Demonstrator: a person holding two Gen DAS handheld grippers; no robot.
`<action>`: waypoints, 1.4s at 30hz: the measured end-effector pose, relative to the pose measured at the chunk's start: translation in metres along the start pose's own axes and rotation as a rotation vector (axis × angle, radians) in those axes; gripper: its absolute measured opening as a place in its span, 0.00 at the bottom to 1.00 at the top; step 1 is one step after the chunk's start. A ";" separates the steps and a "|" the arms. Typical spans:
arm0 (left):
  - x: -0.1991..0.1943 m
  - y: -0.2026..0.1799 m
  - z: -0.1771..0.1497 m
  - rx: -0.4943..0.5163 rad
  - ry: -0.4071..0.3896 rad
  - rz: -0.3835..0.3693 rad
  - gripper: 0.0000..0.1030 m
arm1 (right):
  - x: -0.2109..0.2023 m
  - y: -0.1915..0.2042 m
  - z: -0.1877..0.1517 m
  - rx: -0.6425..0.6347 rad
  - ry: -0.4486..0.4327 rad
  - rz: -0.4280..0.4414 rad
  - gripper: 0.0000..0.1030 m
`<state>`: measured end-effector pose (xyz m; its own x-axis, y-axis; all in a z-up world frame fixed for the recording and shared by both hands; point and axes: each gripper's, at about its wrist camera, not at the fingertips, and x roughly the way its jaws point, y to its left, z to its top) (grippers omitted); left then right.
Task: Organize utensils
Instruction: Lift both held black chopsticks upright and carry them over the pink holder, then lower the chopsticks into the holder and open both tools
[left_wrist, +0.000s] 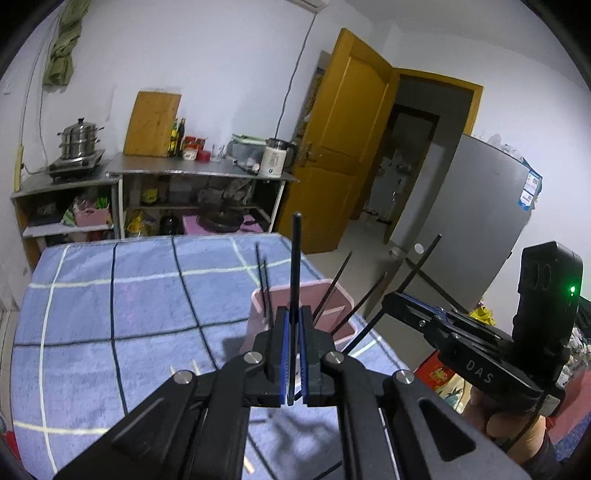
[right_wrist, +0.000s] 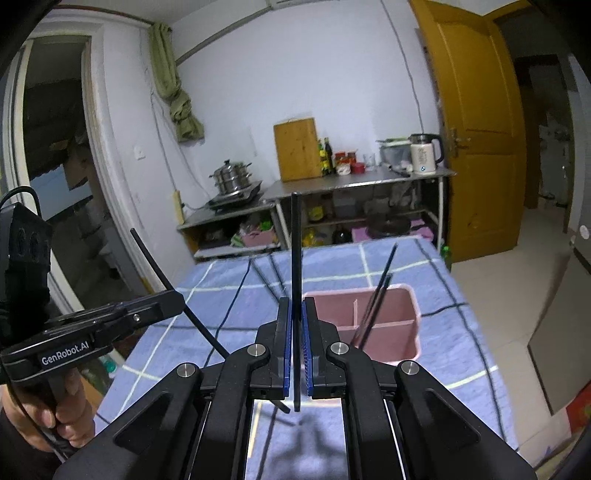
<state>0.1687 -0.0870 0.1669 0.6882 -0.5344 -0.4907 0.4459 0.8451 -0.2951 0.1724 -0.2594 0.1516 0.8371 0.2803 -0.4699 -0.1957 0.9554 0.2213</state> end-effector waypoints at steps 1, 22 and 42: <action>0.001 -0.002 0.005 0.001 -0.006 -0.004 0.05 | -0.002 -0.001 0.004 0.000 -0.008 -0.005 0.05; 0.062 -0.001 0.023 0.019 0.004 0.007 0.05 | 0.034 -0.033 0.025 0.022 -0.052 -0.045 0.05; 0.093 0.012 -0.014 -0.005 0.070 0.019 0.05 | 0.084 -0.041 -0.020 0.010 0.074 -0.055 0.05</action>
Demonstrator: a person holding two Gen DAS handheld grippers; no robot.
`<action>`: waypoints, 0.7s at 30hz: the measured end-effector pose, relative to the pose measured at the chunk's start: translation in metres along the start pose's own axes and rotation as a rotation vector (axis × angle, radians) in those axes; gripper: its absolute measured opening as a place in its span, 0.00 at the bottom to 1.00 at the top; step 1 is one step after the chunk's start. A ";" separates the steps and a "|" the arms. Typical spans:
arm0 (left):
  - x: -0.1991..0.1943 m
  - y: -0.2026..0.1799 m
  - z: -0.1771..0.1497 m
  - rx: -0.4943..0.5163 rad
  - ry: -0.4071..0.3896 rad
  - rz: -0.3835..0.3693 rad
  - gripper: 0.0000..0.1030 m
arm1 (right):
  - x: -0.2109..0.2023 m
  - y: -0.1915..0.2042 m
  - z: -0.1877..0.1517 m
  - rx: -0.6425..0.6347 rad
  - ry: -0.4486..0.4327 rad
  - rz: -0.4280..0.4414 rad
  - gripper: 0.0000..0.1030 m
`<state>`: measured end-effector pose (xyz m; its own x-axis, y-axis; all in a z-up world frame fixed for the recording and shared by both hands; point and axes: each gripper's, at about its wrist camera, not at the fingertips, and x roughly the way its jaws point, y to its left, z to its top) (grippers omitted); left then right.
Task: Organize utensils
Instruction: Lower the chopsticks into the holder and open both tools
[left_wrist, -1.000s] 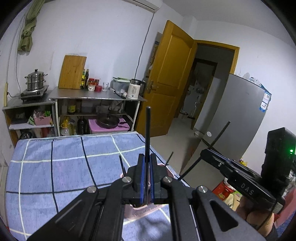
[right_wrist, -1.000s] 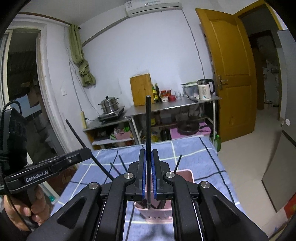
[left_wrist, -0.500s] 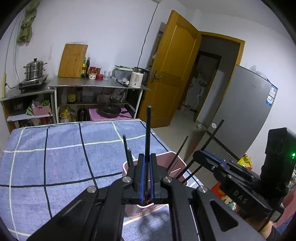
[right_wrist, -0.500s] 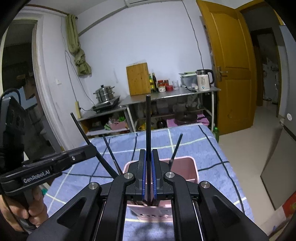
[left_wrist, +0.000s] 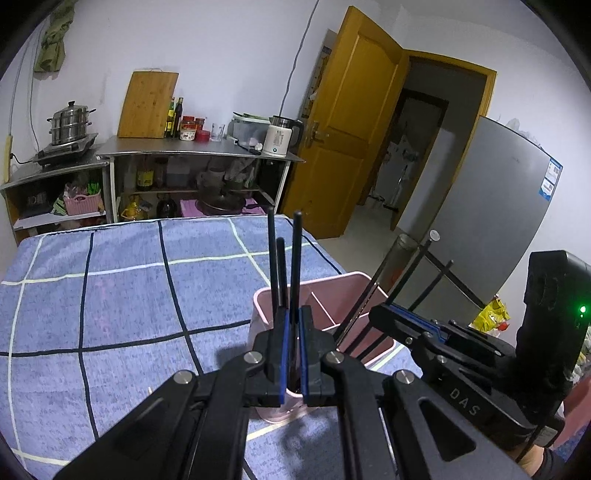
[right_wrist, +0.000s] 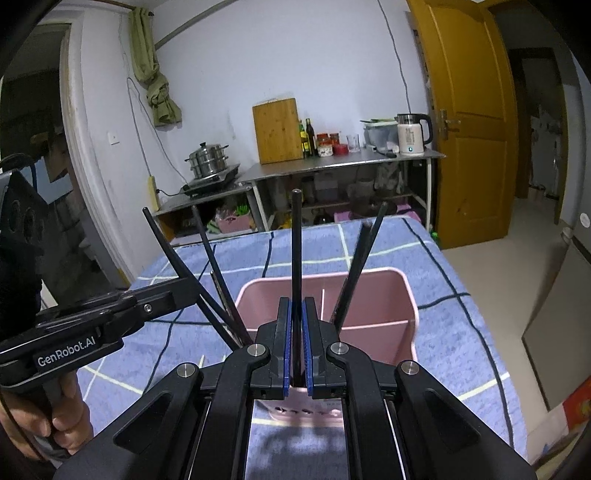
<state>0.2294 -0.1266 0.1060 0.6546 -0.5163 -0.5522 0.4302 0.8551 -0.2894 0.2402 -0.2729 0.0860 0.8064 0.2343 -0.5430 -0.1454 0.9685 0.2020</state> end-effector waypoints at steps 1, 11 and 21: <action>0.000 0.002 0.001 -0.002 0.002 -0.001 0.05 | 0.000 -0.001 -0.001 0.002 0.005 0.002 0.05; -0.019 0.001 0.000 -0.007 -0.022 0.000 0.07 | -0.020 0.003 -0.002 -0.013 -0.017 -0.025 0.16; -0.040 0.004 -0.009 -0.020 -0.039 0.000 0.13 | -0.048 0.002 -0.004 0.010 -0.048 -0.047 0.27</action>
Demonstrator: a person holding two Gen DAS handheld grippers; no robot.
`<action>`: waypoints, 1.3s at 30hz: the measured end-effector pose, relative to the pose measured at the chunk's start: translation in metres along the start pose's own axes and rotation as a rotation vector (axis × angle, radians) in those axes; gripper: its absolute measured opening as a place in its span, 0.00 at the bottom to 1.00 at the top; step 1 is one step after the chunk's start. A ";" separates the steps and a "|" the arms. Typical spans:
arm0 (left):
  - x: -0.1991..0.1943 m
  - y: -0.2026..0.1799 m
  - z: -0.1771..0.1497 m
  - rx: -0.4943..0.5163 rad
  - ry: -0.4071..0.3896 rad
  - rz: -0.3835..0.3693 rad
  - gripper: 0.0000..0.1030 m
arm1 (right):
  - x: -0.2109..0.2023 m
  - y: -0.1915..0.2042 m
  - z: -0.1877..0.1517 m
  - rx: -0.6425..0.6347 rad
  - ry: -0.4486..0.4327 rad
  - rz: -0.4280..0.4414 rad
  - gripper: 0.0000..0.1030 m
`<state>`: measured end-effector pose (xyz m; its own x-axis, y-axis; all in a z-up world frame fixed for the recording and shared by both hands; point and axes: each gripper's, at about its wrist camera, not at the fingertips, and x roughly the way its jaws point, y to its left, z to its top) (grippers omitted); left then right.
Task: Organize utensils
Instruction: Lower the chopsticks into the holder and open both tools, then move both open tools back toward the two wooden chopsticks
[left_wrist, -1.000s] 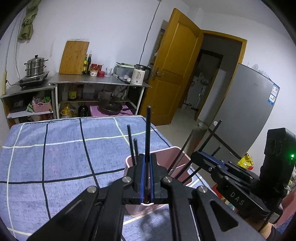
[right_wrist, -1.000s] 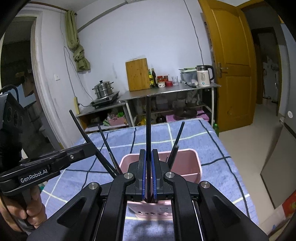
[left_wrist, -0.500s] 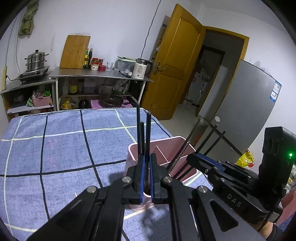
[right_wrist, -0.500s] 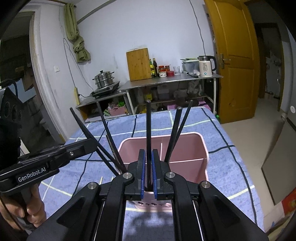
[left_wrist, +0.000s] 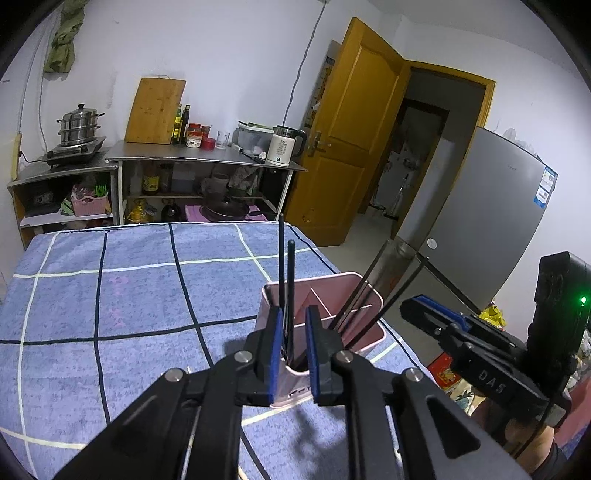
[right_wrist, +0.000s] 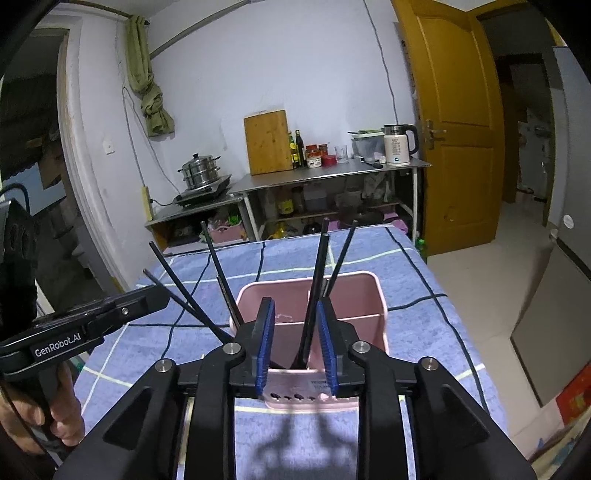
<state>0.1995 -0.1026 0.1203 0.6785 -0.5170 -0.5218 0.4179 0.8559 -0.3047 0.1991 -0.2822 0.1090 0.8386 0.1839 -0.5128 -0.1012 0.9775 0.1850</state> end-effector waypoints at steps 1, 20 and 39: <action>-0.003 0.000 -0.001 0.001 -0.003 0.000 0.13 | -0.003 0.000 -0.001 0.004 -0.003 0.000 0.28; -0.056 0.008 -0.037 -0.015 -0.069 0.022 0.19 | -0.032 0.034 -0.027 -0.060 -0.007 0.048 0.28; -0.044 0.058 -0.102 -0.105 0.029 0.154 0.19 | 0.001 0.060 -0.080 -0.102 0.115 0.130 0.28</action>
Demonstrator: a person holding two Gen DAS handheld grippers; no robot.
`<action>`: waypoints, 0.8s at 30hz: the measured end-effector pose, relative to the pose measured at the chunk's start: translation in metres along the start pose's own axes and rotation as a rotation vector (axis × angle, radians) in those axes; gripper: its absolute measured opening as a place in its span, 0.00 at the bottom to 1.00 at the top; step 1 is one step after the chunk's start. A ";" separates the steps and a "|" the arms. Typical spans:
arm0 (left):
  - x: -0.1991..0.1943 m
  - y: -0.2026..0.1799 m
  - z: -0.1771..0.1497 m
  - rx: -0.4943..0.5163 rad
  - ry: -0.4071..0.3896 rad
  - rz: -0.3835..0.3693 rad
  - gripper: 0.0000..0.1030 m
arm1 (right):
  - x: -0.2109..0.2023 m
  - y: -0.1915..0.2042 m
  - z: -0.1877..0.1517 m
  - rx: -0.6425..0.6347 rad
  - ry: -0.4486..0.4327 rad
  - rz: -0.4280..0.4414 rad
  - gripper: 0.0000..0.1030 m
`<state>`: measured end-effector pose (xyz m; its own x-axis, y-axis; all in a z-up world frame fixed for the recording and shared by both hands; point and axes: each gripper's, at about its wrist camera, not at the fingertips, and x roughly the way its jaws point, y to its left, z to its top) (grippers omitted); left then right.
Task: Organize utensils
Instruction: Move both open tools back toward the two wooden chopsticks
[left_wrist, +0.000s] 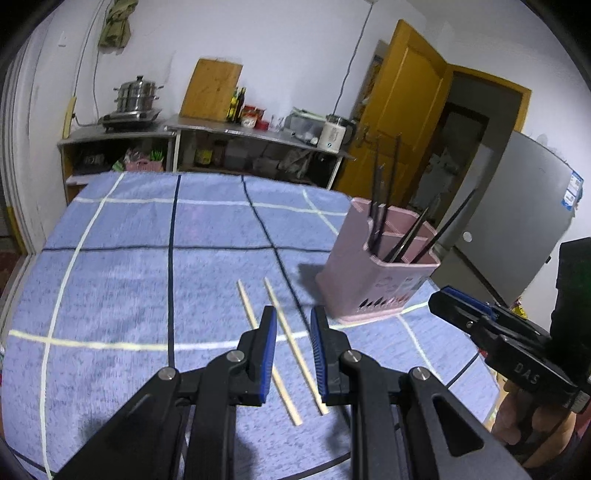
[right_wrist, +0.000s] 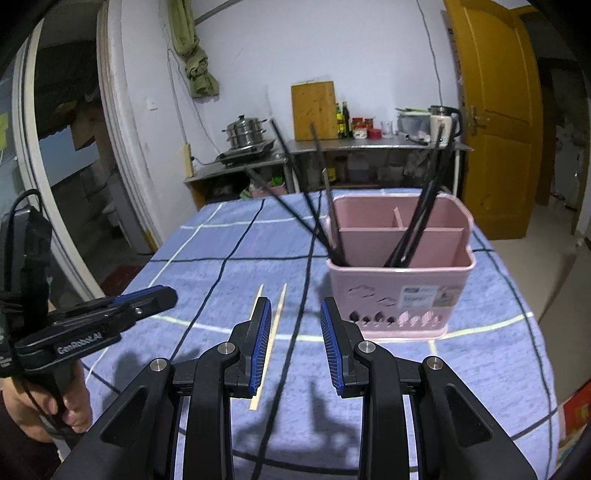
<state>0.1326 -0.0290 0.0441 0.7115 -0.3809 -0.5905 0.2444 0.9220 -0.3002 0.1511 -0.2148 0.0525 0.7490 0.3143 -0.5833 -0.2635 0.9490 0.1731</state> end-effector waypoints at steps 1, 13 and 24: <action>0.003 0.002 -0.003 -0.004 0.007 0.003 0.19 | 0.003 0.001 -0.001 0.000 0.006 0.004 0.28; 0.060 0.024 -0.018 -0.066 0.122 0.021 0.19 | 0.044 -0.003 -0.021 0.014 0.093 0.037 0.28; 0.111 0.034 -0.017 -0.091 0.186 0.055 0.19 | 0.077 -0.002 -0.030 0.023 0.151 0.052 0.28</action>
<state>0.2085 -0.0411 -0.0447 0.5858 -0.3445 -0.7336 0.1419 0.9348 -0.3256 0.1907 -0.1930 -0.0162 0.6340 0.3578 -0.6856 -0.2847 0.9323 0.2233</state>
